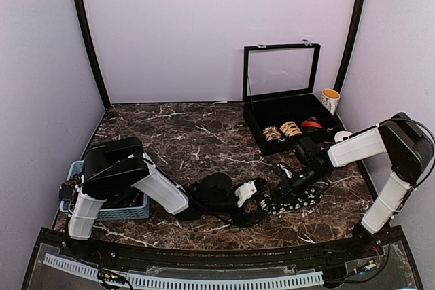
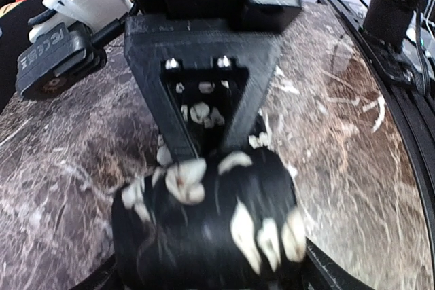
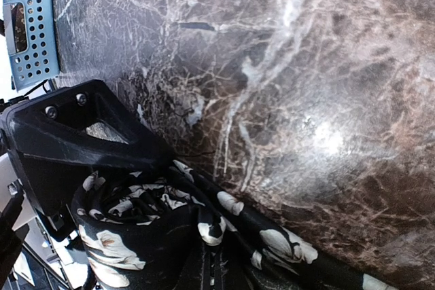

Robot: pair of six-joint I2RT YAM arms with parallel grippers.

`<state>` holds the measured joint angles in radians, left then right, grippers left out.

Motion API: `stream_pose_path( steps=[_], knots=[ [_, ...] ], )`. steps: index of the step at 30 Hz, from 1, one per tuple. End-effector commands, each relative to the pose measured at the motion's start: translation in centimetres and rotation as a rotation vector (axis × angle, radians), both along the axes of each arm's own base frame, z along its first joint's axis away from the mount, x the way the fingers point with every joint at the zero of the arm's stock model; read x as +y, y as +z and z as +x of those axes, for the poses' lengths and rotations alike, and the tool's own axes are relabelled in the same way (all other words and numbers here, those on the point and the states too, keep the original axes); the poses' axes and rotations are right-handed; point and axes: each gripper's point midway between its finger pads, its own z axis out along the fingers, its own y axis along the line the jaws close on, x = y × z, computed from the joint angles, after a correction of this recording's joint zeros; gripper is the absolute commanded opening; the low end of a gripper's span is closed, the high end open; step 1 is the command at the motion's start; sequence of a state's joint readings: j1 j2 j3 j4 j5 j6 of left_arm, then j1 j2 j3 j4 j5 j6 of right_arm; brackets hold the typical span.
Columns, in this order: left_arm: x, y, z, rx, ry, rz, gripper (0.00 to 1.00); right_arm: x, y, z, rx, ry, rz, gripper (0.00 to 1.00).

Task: Roll the ties
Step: Roll the tie at the center of the board.

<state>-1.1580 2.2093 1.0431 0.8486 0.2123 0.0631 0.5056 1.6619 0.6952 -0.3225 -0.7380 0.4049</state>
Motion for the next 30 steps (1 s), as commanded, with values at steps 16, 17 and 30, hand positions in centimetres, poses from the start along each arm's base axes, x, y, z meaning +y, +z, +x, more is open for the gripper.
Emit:
stream_pose_path(
  steps=[16, 17, 30],
  knots=[
    [0.5, -3.9, -1.2, 0.000, -0.031, 0.127, 0.30, -0.7, -0.4, 0.2, 0.022, -0.036, -0.070, 0.12],
    [1.0, -4.4, -1.4, -0.001, -0.033, 0.152, 0.29, -0.4, 0.3, 0.4, 0.018, -0.039, -0.052, 0.18],
    [2.3, -6.5, -2.4, -0.034, -0.058, 0.244, 0.28, 1.7, 5.7, -0.4, 0.025, -0.063, 0.148, 0.59]
  ],
)
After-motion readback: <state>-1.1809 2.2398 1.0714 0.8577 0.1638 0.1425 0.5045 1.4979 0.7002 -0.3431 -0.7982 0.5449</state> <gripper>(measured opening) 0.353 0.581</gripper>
